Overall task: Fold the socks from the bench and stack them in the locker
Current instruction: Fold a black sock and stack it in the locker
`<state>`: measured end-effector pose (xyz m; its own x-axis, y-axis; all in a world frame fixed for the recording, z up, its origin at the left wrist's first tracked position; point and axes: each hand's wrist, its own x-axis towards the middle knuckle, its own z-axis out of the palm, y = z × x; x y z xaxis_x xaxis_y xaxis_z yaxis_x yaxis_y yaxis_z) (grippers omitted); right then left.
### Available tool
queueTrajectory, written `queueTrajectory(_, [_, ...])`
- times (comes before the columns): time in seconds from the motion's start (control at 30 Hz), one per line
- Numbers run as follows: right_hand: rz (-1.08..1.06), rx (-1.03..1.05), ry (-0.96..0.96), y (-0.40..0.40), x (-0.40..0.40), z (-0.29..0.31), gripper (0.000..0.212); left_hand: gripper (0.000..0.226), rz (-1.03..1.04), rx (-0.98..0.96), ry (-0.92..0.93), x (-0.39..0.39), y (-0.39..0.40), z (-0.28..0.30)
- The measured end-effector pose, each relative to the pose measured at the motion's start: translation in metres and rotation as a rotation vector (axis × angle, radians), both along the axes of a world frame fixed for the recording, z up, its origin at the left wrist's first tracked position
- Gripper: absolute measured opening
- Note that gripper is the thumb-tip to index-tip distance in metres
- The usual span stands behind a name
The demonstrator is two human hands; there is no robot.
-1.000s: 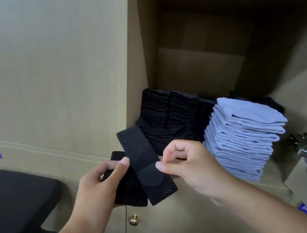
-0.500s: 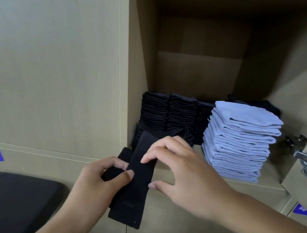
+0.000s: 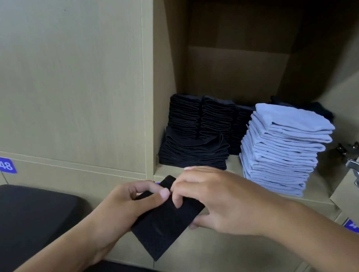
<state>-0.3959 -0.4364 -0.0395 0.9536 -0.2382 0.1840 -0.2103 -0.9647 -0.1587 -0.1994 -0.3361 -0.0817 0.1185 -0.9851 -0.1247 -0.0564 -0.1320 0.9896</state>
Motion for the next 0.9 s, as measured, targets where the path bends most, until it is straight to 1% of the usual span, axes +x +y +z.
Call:
queueTrajectory(0.07, [-0.052,0.056,0.011,-0.002,-0.002,0.003,0.035,0.049,0.001,0.025,0.033,0.000,-0.002,-0.003])
queueTrajectory(0.1, [-0.082,0.089,0.009,-0.005,-0.004,0.006,0.036,0.052,0.007,0.038,0.044,0.000,-0.003,-0.003])
queueTrajectory(0.2, [-0.155,0.114,-0.052,-0.020,-0.009,0.018,0.037,0.048,0.066,0.055,0.083,0.003,-0.006,-0.002])
queueTrajectory(0.27, [-0.213,0.080,-0.123,-0.037,-0.011,0.028,0.036,0.044,0.177,0.060,0.087,0.007,-0.007,-0.003])
queueTrajectory(0.33, [-0.311,0.053,-0.184,-0.055,-0.010,0.041,0.037,0.038,0.264,0.067,0.051,0.011,-0.008,-0.005])
queueTrajectory(0.47, [-0.425,0.051,-0.243,-0.089,0.004,0.066,0.038,0.033,0.274,0.068,0.022,0.012,-0.007,-0.010])
queueTrajectory(0.67, [-0.448,0.073,-0.143,-0.124,0.032,0.087,0.037,0.030,0.248,0.032,0.028,0.001,-0.009,-0.013])
queueTrajectory(0.9, [-0.454,0.112,0.088,-0.152,0.052,0.066,0.040,0.029,0.230,0.005,0.019,-0.006,-0.012,-0.012])
